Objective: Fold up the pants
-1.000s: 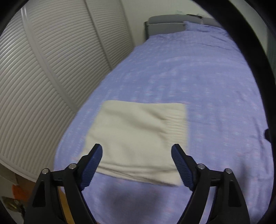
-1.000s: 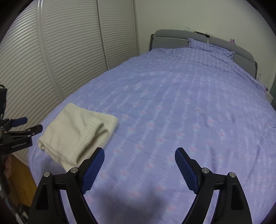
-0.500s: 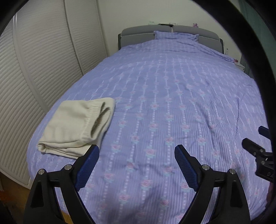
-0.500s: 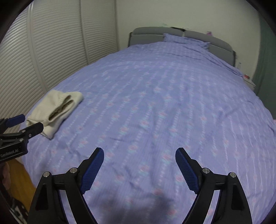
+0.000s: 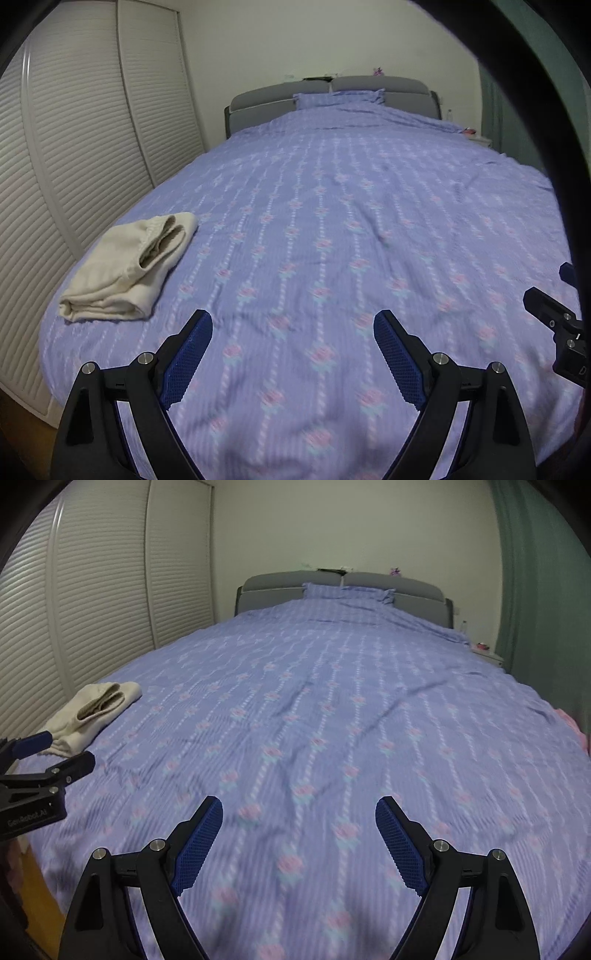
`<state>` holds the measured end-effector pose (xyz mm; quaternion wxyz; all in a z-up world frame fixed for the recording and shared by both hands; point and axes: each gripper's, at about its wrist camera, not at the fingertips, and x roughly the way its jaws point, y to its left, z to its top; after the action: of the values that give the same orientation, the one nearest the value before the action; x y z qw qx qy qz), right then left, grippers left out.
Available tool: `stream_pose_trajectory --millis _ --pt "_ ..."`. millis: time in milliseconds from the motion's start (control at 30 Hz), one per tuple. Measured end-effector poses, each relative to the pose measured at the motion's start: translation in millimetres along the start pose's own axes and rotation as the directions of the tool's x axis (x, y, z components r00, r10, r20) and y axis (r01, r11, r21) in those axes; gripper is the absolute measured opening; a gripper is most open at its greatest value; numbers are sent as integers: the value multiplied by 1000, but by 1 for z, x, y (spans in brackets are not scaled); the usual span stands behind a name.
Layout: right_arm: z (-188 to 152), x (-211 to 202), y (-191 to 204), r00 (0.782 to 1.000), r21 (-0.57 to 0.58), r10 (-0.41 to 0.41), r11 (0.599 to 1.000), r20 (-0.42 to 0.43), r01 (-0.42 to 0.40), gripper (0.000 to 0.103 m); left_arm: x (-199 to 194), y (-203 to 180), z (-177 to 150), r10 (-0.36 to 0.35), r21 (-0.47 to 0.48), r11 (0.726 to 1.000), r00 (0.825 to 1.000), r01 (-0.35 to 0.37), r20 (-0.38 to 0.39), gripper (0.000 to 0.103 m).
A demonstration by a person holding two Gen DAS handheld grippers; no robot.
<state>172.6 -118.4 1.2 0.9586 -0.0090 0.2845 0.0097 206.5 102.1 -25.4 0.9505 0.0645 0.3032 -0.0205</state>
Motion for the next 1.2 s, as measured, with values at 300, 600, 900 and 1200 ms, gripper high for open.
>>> stream_pose_trajectory --millis 300,600,900,1200 --pt "-19 -73 -23 997 13 -40 999 66 39 86 -66 -28 -13 -16 27 1000 999 15 49 96" --pt "-32 -126 -38 993 58 -56 997 106 50 86 -122 -43 -21 -51 51 998 993 46 103 97" --pt "-41 -158 -49 990 74 -61 996 129 52 86 -154 -51 -26 -81 59 996 985 73 149 103" --pt "-43 -171 -62 988 91 -68 994 140 55 86 -165 -61 -30 -99 71 994 981 88 165 103"
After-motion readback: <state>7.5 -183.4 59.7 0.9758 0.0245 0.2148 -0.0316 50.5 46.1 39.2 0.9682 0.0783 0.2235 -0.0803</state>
